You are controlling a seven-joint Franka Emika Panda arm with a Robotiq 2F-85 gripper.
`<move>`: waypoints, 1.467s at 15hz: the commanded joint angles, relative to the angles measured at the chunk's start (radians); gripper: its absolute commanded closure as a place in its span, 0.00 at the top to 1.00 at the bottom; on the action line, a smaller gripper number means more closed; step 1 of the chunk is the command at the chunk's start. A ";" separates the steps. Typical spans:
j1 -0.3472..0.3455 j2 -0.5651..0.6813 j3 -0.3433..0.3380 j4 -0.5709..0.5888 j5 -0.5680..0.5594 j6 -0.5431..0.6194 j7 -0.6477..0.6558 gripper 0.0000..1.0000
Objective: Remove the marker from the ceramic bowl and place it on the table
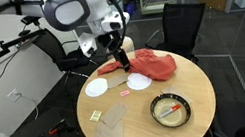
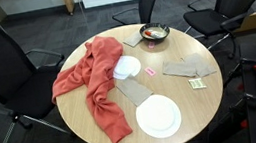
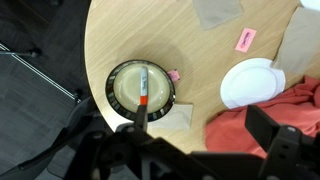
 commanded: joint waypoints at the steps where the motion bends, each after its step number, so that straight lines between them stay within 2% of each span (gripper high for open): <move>1: -0.023 0.104 -0.020 0.058 -0.002 0.091 -0.039 1.00; 3: -0.032 0.150 -0.030 0.076 -0.008 0.127 -0.034 1.00; 4: -0.023 0.106 -0.022 0.033 0.000 0.108 -0.016 1.00; 7: -0.032 0.149 -0.028 0.058 0.000 0.123 -0.017 1.00; 12: -0.032 0.151 -0.028 0.066 0.000 0.123 -0.017 1.00; 22: -0.065 0.374 -0.039 0.184 0.062 0.261 0.025 1.00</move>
